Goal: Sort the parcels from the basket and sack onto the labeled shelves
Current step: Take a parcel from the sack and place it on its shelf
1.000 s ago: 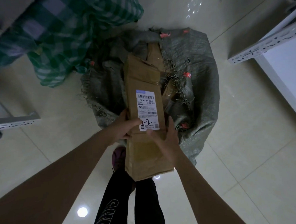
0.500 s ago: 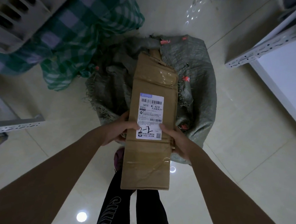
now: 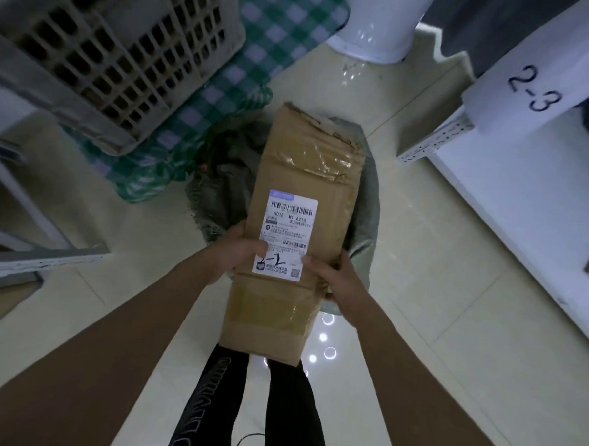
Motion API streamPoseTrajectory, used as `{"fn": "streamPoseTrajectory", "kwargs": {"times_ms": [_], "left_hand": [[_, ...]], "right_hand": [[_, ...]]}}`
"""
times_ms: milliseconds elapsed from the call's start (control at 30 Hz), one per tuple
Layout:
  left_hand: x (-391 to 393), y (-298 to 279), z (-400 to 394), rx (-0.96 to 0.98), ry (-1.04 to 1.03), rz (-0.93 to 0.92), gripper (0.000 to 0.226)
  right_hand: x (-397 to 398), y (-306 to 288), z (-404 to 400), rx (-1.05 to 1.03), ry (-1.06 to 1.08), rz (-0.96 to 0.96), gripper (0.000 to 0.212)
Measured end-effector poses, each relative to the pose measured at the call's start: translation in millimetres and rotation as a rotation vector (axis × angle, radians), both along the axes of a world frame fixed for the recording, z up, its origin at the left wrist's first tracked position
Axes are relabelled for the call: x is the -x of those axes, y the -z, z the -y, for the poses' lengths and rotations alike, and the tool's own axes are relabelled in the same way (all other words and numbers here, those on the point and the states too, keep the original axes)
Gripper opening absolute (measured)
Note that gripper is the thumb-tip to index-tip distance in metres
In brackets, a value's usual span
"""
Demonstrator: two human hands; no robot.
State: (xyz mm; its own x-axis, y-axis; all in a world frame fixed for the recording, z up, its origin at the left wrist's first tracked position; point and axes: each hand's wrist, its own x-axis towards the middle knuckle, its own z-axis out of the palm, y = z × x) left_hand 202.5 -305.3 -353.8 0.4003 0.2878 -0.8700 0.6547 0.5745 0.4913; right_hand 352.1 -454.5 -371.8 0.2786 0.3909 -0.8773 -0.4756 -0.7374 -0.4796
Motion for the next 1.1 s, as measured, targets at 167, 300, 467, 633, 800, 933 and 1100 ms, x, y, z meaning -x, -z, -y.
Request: {"fn": "streamPoseTrajectory", "kwargs": {"times_ms": [167, 300, 467, 633, 800, 933, 1100], "left_hand": [[6.3, -68.9, 14.1, -0.048, 0.048, 0.012, 0.054], [6.6, -122.4, 30.8, -0.081, 0.126, 0.05, 0.05], [-8.9, -179.8, 47.4, -0.175, 0.251, 0.122, 0.043], [-35.6, -233.4, 58.1, -0.257, 0.377, 0.203, 0.065], [-74.0, -283.2, 84.0, -0.3, 0.514, 0.311, 0.051], [-109.8, -318.1, 113.7, -0.32, 0.628, 0.388, 0.061], [-151.0, -364.8, 169.7, -0.408, 0.74, 0.452, 0.075]], "right_hand": [[23.6, -73.2, 23.9, -0.018, 0.085, 0.075, 0.081], [39.8, -126.4, 49.6, -0.057, 0.153, 0.125, 0.084], [54.8, -173.7, 74.3, -0.145, 0.268, 0.167, 0.096], [49.7, -211.5, 86.2, -0.183, 0.337, 0.321, 0.096], [31.1, -249.1, 109.1, -0.248, 0.4, 0.364, 0.132], [10.0, -278.9, 143.0, -0.287, 0.469, 0.423, 0.125], [-19.2, -312.9, 195.6, -0.348, 0.543, 0.527, 0.107]]}}
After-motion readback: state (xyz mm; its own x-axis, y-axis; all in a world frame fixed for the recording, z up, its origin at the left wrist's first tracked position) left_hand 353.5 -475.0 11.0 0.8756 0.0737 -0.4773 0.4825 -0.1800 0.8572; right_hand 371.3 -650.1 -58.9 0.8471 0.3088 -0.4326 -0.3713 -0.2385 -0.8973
